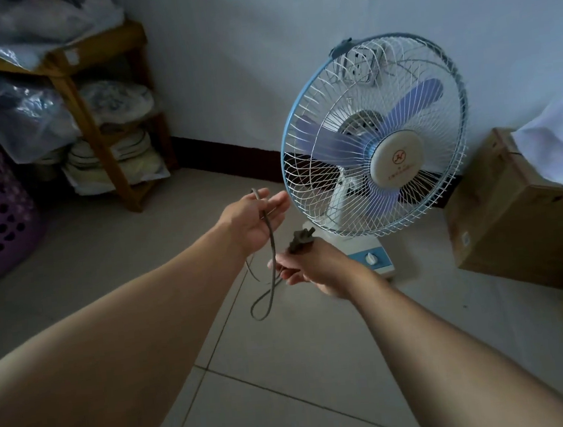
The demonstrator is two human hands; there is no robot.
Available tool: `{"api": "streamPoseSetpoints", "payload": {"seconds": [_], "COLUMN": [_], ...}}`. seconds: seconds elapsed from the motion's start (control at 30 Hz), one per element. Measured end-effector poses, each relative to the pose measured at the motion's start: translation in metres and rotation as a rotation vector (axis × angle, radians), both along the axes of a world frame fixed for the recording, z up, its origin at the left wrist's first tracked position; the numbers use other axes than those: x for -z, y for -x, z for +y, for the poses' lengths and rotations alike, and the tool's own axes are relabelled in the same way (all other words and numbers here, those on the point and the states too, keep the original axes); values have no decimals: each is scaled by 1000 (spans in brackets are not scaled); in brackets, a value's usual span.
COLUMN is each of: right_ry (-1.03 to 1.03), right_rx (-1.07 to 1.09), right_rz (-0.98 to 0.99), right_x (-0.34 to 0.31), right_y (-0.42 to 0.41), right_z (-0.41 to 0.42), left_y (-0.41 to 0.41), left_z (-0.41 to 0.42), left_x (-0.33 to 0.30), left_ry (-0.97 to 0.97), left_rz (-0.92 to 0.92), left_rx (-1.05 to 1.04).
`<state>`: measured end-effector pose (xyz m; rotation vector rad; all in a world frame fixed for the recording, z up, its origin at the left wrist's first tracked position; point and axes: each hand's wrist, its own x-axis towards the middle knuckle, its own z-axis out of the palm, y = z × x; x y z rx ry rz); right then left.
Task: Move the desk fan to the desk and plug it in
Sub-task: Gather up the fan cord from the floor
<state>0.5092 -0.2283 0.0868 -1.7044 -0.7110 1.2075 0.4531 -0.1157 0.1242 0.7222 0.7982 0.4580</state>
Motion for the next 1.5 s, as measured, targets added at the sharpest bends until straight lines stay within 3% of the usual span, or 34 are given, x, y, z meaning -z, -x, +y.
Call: {"api": "streamPoseSetpoints", "payload": {"seconds": [0.2,0.3,0.43,0.53,0.77,0.87,1.03,1.17,1.3,1.5], "right_ry": [-30,-122,-250,-293,-23,52,65,198,383,381], "right_rx": [-107,-19,295,381,445,438,338,263,323,324], "right_rz": [25,-51,-16,-35,-274,-226,-90,-158,-286,-302], "right_x": [1,1,-7,-12,4,16,34,47,76,124], "right_y": [3,9,7,5,12,13,6,-15,-59,-112], "right_z": [-3,4,21,33,64,77,83,66,34,-5], "left_y": [-1,5,26,53,99,103,85,61,24,-34], "left_z": [17,20,16,15,42,50,46,37,28,-4], "left_x": [6,12,33,53,72,76,92,102,114,147], "left_ry": [9,-30,-348,-580,-734,-721,-536,-455,-437,-402], "left_rz": [-40,-4,270,382,386,338,258,239,255,330], "left_rx": [-2,99,415,645,753,688,468,357,305,185]}}
